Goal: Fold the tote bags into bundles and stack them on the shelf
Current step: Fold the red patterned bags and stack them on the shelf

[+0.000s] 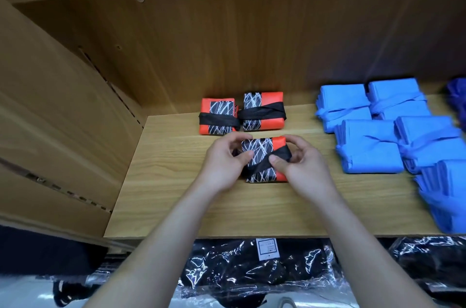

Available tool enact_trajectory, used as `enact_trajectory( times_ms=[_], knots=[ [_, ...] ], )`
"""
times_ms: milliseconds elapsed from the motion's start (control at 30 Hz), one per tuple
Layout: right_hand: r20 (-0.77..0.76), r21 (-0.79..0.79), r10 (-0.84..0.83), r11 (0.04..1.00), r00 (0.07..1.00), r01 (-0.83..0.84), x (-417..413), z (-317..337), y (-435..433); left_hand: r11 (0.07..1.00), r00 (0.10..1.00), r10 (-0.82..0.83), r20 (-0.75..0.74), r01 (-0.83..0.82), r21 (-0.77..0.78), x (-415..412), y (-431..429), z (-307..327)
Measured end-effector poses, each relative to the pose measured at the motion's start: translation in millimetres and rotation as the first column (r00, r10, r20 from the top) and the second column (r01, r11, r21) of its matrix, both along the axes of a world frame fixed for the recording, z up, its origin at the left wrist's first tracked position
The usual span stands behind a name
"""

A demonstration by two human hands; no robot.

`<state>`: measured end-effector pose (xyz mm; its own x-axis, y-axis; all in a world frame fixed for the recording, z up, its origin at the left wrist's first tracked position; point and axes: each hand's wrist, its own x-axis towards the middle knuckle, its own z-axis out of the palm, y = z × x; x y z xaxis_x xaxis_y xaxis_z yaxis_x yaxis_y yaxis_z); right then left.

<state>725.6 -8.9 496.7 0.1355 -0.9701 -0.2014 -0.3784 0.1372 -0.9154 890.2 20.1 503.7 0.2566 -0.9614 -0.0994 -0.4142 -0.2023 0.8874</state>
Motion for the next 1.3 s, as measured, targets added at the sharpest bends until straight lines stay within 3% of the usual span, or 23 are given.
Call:
enact_trajectory(
  times_ms=[100, 200, 333, 467, 700, 867, 1000, 1300],
  knots=[
    [-0.200, -0.063, 0.010, 0.998, 0.980, -0.023, -5, 4, -15, 0.998, 0.991, 0.039, 0.130, -0.031, -0.060, -9, -15, -5],
    [-0.312, -0.104, -0.001, 0.994, 0.950, -0.032, -7, 8, -27, 0.966, 0.926, 0.051, 0.373, 0.049, -0.254, -16, -10, -1],
    [-0.468, -0.090, 0.065, 0.989, 0.881, -0.120, -4, 5, -43, 0.976, 0.846, -0.092, 0.525, 0.180, -0.119, -17, -2, -8],
    [-0.538, -0.034, 0.166, 0.975, 0.826, -0.218, 0, 7, -55, 0.983, 0.846, 0.019, 0.534, 0.082, -0.166, -16, -8, -13],
    [-0.444, -0.069, 0.202, 0.964, 0.873, -0.258, -1, 10, -60, 0.991, 0.862, 0.081, 0.501, -0.015, -0.136, -22, -12, -12],
    [-0.364, -0.124, 0.192, 0.960, 0.911, -0.252, -8, 14, -50, 0.986, 0.821, 0.148, 0.551, -0.078, -0.148, -28, -12, -8],
    [-0.369, -0.172, 0.179, 0.951, 0.912, -0.256, -26, 21, -38, 0.986, 0.812, 0.126, 0.570, -0.039, -0.162, -30, -9, -2],
    [-0.175, -0.313, 0.050, 0.944, 0.983, -0.104, -58, 31, 2, 0.959, 0.865, 0.090, 0.493, 0.059, -0.278, -19, 11, 7]
  ],
)
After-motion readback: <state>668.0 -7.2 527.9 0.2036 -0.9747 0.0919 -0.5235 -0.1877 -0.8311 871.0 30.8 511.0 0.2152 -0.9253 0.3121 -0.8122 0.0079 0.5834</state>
